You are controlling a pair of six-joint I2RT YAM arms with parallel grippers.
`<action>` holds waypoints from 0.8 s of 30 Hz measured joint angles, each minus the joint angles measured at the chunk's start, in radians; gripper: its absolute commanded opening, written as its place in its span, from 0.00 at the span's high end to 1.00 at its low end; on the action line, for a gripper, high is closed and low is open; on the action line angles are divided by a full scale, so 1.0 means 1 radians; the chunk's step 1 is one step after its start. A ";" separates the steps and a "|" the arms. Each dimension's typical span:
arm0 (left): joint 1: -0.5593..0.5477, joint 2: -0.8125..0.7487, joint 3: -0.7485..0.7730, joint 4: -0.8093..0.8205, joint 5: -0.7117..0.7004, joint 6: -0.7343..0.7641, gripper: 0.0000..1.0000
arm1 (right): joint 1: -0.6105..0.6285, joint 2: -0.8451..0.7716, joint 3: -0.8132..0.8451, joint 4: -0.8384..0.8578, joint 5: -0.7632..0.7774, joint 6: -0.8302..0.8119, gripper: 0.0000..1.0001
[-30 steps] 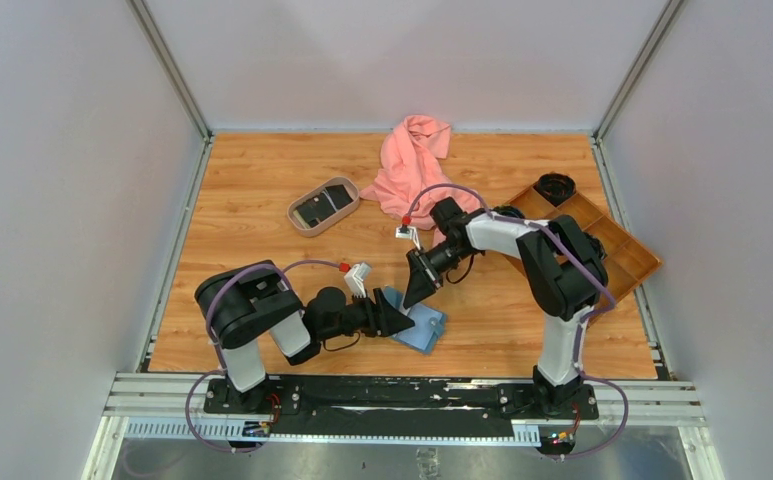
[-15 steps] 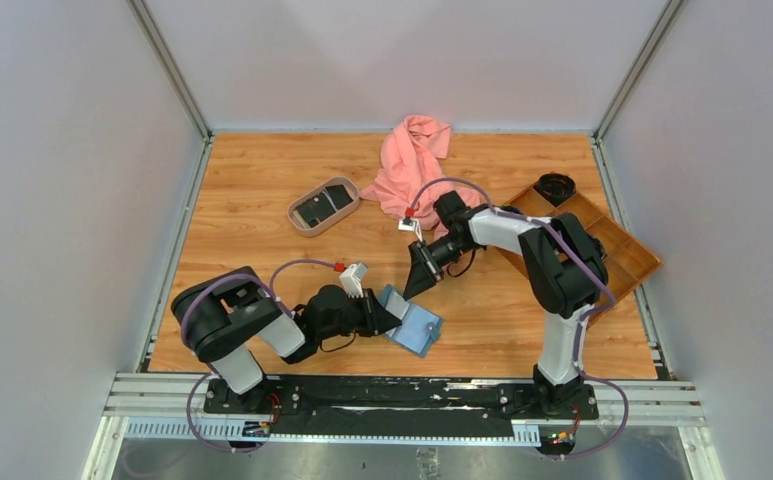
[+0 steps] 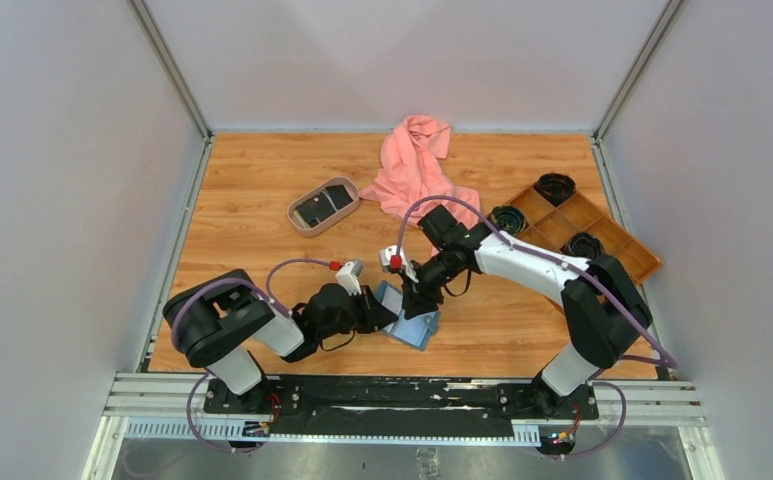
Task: Put the credit cards into the card holder
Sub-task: Open the card holder at the center of the board.
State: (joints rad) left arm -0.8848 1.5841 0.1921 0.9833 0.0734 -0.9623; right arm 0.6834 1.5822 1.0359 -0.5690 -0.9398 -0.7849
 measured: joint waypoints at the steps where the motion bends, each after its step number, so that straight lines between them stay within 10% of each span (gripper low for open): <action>1: 0.000 0.015 0.002 0.012 0.003 -0.002 0.88 | 0.019 0.001 0.001 0.011 0.016 -0.001 0.72; 15: 0.022 0.072 -0.023 0.140 0.026 -0.005 0.58 | 0.008 0.348 0.187 0.069 0.157 0.172 0.90; 24: 0.025 -0.393 -0.027 -0.253 -0.071 0.112 0.47 | 0.024 0.362 0.219 0.052 0.224 0.215 0.90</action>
State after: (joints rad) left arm -0.8597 1.1908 0.1650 0.7307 0.0025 -0.8501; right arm 0.7074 1.9442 1.2545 -0.5167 -0.7162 -0.5701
